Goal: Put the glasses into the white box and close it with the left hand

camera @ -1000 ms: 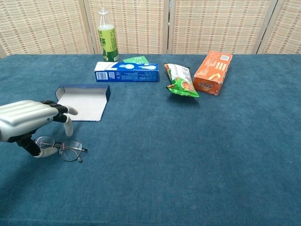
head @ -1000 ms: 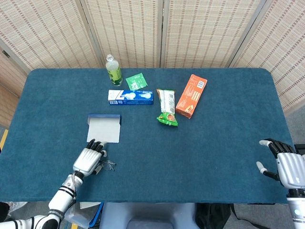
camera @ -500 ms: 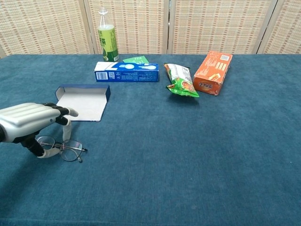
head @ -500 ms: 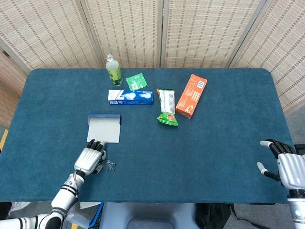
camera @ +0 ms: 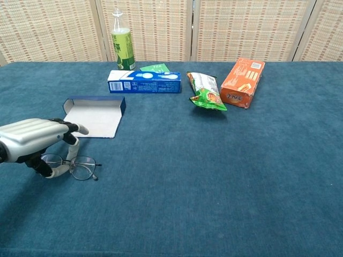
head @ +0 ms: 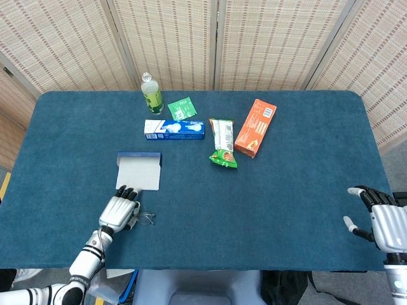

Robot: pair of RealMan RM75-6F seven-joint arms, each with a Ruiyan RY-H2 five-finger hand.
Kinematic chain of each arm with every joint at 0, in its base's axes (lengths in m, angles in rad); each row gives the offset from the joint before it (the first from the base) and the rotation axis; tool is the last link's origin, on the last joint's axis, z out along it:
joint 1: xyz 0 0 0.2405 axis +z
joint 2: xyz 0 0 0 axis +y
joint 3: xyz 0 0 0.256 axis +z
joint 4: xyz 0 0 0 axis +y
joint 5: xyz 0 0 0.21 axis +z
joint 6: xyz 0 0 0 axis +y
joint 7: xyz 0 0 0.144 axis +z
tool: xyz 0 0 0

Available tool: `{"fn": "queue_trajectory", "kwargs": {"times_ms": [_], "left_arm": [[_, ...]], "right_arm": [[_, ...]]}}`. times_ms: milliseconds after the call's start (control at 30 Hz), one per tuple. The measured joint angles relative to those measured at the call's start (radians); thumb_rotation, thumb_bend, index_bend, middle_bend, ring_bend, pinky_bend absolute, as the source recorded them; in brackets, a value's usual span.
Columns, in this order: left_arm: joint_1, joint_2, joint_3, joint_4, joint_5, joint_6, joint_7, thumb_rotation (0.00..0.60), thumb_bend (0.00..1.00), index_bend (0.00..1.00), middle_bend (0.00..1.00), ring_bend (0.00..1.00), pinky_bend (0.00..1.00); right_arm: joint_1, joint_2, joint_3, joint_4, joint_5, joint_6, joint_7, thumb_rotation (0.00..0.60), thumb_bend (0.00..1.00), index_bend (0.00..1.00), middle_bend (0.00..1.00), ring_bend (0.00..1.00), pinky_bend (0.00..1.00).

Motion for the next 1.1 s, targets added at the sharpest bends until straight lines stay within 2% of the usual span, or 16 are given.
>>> {"fn": "queue_trajectory", "kwargs": {"times_ms": [467, 667, 933, 1100], "left_arm": [[-0.009, 0.006, -0.019, 0.009, 0.01, 0.022, -0.038, 0.6, 0.5, 0.67, 0.2, 0.12, 0.0], [-0.018, 0.01, -0.031, 0.011, 0.001, 0.022, -0.045, 0.6, 0.5, 0.68, 0.21, 0.12, 0.0], [-0.055, 0.027, -0.094, 0.005, 0.006, 0.022, -0.081, 0.6, 0.51, 0.68, 0.21, 0.12, 0.0], [-0.102, 0.005, -0.135, 0.058, -0.003, 0.007, -0.08, 0.6, 0.51, 0.68, 0.21, 0.11, 0.0]], "right_arm": [[0.001, -0.001, 0.001, -0.004, 0.001, 0.0, -0.005, 0.6, 0.26, 0.26, 0.25, 0.23, 0.23], [-0.002, -0.003, 0.0, 0.0, 0.0, 0.003, -0.001, 0.6, 0.26, 0.26, 0.25, 0.23, 0.23], [-0.008, -0.001, -0.001, 0.004, -0.008, 0.015, 0.008, 0.6, 0.26, 0.26, 0.25, 0.23, 0.23], [-0.01, -0.002, -0.003, 0.005, -0.014, 0.02, 0.011, 0.6, 0.26, 0.26, 0.25, 0.23, 0.23]]}}
